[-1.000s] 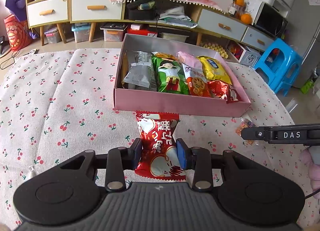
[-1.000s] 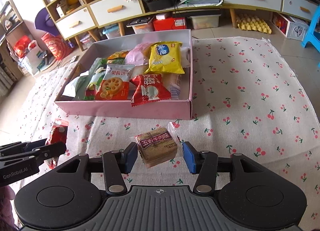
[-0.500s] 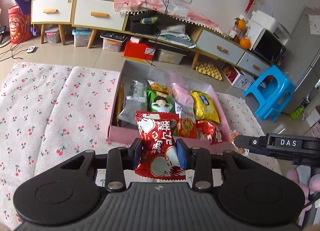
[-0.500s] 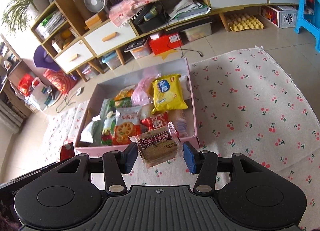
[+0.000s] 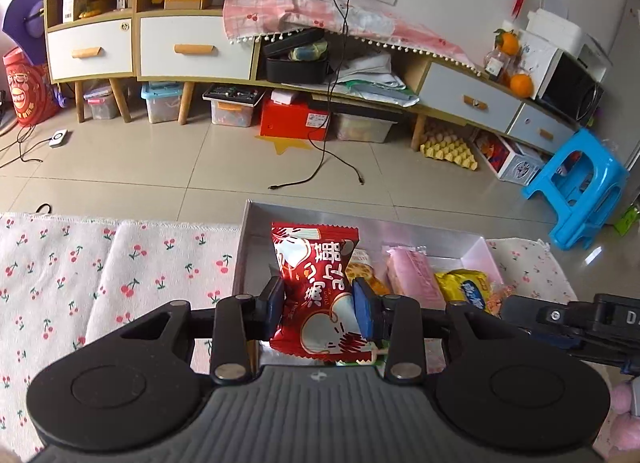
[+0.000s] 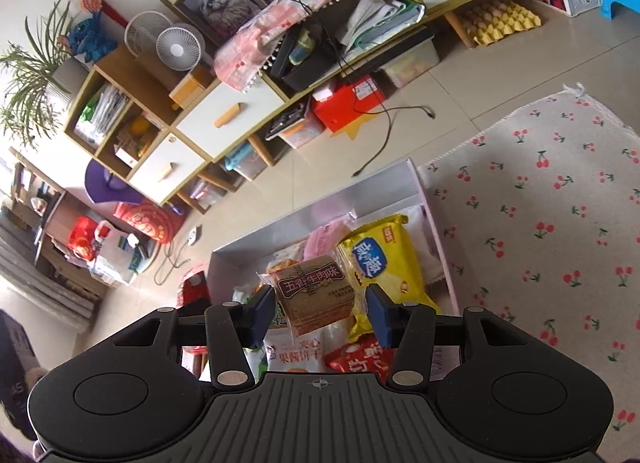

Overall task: Organize snacks
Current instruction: 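Carry both held snacks over the pink box and lower them in, then open both tools to release the snacks into the box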

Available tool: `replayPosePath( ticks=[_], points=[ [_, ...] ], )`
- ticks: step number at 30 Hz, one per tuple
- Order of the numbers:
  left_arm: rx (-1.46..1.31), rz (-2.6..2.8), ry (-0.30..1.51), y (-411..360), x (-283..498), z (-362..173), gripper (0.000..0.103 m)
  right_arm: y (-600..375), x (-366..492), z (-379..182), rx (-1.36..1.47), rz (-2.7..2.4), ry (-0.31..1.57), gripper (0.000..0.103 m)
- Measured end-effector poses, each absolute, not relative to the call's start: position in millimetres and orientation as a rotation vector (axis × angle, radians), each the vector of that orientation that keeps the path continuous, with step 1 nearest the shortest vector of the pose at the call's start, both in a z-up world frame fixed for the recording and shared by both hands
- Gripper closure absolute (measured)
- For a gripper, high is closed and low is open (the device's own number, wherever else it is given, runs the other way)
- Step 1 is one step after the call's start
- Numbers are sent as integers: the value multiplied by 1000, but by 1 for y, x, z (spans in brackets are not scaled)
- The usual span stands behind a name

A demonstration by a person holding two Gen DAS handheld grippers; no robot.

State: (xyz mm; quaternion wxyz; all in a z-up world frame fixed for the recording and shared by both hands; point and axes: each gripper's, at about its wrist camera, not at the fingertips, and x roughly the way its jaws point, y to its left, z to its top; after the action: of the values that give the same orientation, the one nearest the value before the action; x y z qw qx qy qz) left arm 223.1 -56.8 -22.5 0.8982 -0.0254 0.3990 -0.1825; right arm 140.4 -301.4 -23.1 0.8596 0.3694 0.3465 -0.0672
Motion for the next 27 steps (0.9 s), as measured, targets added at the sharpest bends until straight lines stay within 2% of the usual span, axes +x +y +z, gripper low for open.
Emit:
replayPosePath(
  ticks=[12,14,15,16,17,18,20,24,27],
  points=[
    [11,-331,816,-61,236,-32,68,-296,162,-44,813,-55,720,54],
    [25,-321,799,-63,234,-32,50,-295,161,-43,811,-50,707,51],
    [25,-320,788,-63,233,-31,38,-296,161,-43,814,-52,705,48],
    [25,-317,781,-63,233,-31,31,-297,161,-43,826,-55,707,41],
    [28,-309,779,-63,232,-30,29,-298,160,-43,839,-61,708,27],
    [30,-304,779,-63,231,-29,28,-299,158,-43,848,-70,706,25],
    [30,-304,785,-61,230,-28,26,-300,156,-42,845,-76,708,25],
    [33,-293,770,-59,222,-20,12,-302,149,-37,839,-104,722,25],
    [26,-281,779,-56,215,-16,9,-301,140,-28,822,-122,724,25]
  ],
)
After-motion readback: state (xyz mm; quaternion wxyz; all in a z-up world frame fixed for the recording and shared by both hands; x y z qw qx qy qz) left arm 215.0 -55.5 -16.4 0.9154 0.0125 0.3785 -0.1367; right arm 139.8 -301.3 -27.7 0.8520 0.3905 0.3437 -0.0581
